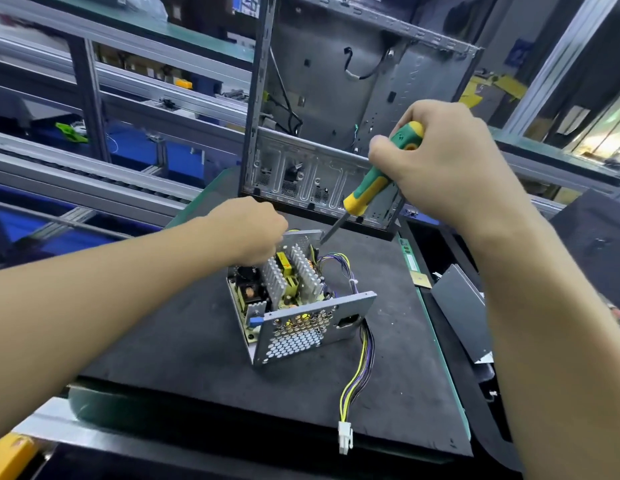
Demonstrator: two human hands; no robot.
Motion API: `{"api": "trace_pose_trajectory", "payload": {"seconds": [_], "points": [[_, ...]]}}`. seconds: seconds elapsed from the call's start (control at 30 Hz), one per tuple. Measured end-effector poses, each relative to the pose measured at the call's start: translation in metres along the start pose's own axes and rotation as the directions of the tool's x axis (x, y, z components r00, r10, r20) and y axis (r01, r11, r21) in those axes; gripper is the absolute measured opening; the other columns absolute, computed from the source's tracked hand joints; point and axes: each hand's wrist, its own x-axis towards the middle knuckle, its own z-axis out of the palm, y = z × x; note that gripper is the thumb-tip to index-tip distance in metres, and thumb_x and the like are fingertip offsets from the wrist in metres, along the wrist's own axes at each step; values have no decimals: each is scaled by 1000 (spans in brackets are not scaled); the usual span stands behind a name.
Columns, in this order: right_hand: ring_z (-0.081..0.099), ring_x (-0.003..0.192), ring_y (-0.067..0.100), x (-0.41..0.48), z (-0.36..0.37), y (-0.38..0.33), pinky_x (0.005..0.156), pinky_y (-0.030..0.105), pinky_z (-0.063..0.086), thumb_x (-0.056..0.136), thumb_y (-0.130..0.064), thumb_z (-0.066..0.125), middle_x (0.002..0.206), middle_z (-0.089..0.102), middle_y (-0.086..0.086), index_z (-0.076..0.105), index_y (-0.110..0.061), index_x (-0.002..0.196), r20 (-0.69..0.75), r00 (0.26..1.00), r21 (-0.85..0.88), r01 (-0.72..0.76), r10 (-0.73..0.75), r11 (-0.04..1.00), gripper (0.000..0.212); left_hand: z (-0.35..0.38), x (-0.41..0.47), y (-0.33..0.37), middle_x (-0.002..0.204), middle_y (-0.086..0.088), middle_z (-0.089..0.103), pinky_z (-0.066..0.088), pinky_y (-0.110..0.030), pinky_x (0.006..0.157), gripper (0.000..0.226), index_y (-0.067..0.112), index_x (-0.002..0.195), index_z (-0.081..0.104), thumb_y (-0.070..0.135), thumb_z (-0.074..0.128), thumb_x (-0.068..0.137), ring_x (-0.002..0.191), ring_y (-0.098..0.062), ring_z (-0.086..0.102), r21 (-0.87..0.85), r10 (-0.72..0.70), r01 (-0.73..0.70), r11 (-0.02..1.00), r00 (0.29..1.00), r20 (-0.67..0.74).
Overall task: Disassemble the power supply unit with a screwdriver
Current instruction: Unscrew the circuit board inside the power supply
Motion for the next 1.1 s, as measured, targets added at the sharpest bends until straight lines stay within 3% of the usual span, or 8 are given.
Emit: {"api": "trace_pose_trajectory", "payload": {"seconds": [0.17, 0.47, 0.6, 0.73, 0.8, 0.9, 0.97, 1.1], "points": [[60, 79, 25, 2, -1, -8, 67, 36, 53, 89, -39, 60, 90, 64, 8, 60, -9, 92, -39, 999, 20, 11, -11, 1000, 30, 13, -17, -20, 97, -8, 62, 44, -36, 65, 17, 16, 106, 56, 22, 40, 103, 82, -34, 61, 69, -65, 71, 995, 995, -80], [59, 70, 21, -3, -4, -12, 60, 33, 51, 88, -38, 60, 85, 65, 5, 60, -9, 91, -31, 999, 31, 10, -9, 999, 29, 24, -23, -36, 84, -5, 60, 27, -30, 48, 12, 18, 102, 53, 15, 42, 97, 61, -26, 44, 80, -208, 225, 971, 962, -177], [67, 72, 33, -5, -16, -7, 60, 45, 58, 85, -37, 61, 80, 69, 12, 59, -5, 89, -16, 999, 104, -42, 44, 994, 32, 14, -15, -41, 90, -3, 60, 36, -32, 58, 16, 21, 102, 51, 27, 36, 104, 66, -26, 46, 64, -189, 197, 978, 975, -113], [68, 74, 37, -7, -19, -5, 59, 45, 57, 83, -36, 61, 78, 68, 16, 58, 0, 89, -5, 999, 126, -48, 49, 991, 37, -10, -21, -39, 123, -4, 57, 46, -39, 75, 35, 24, 132, 46, 42, 39, 103, 100, -25, 57, 27, -149, 147, 989, 967, 206], [65, 68, 37, -6, -20, -6, 51, 38, 53, 84, -35, 61, 70, 62, 10, 58, 2, 90, -23, 999, 142, -41, 45, 989, 38, -24, -24, -31, 133, -3, 50, 48, -39, 85, 43, 27, 138, 43, 35, 46, 96, 115, -24, 52, 67, -60, 55, 996, 996, 69], [52, 54, 25, -4, -25, -6, 45, 32, 45, 83, -35, 60, 66, 55, 6, 56, 4, 90, -47, 998, 153, -34, 41, 988, 40, -47, -32, 5, 115, 12, 49, 40, -35, 84, 47, 38, 130, 51, 28, 51, 84, 105, -15, 42, 19, 226, -226, 974, 960, -165], [51, 55, 22, -4, -30, -3, 47, 30, 43, 82, -36, 60, 66, 53, 6, 55, 4, 88, -39, 999, 122, -22, 27, 992, 40, -50, -41, 32, 99, 24, 42, 35, -37, 92, 50, 45, 129, 53, 32, 55, 81, 106, -8, 39, -52, 466, -470, 881, 882, -74], [48, 54, 20, -7, -36, 6, 49, 27, 40, 82, -38, 59, 64, 53, 4, 57, 0, 87, 1, 999, 18, -41, 41, 999, 39, -30, -49, 65, 140, 24, 43, 19, -49, 112, 57, 51, 135, 49, 52, 65, 80, 126, -3, 34, -54, 653, -651, 757, 754, 74]]}}
